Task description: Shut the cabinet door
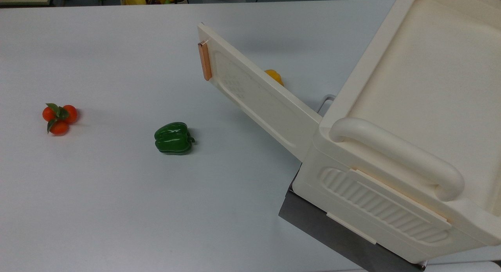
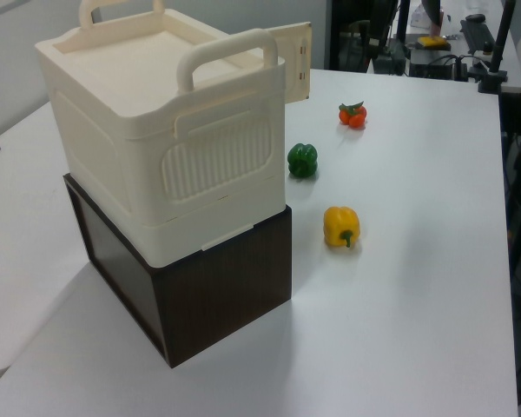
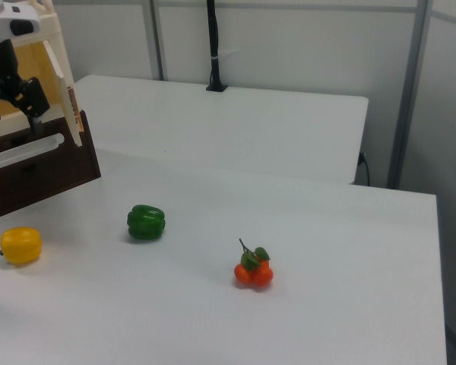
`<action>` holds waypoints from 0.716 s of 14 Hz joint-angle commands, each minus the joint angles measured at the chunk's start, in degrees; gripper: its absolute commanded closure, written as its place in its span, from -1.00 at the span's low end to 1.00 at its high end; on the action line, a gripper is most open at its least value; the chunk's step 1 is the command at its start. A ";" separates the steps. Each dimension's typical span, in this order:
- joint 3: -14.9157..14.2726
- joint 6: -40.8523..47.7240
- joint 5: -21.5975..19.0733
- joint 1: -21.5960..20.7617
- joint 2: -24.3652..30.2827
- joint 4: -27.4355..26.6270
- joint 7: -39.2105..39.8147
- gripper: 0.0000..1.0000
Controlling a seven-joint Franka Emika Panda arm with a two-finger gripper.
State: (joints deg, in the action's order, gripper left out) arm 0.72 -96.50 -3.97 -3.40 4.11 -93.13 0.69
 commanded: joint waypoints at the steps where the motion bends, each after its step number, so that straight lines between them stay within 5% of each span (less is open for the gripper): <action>1: -1.07 -0.88 0.45 -0.30 0.46 -0.74 1.50 -1.00; 10: -1.07 -0.88 0.45 -0.47 0.11 -0.56 1.68 -0.90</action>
State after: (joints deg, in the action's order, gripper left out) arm 0.27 -96.50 -3.97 -3.24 4.09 -93.27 1.11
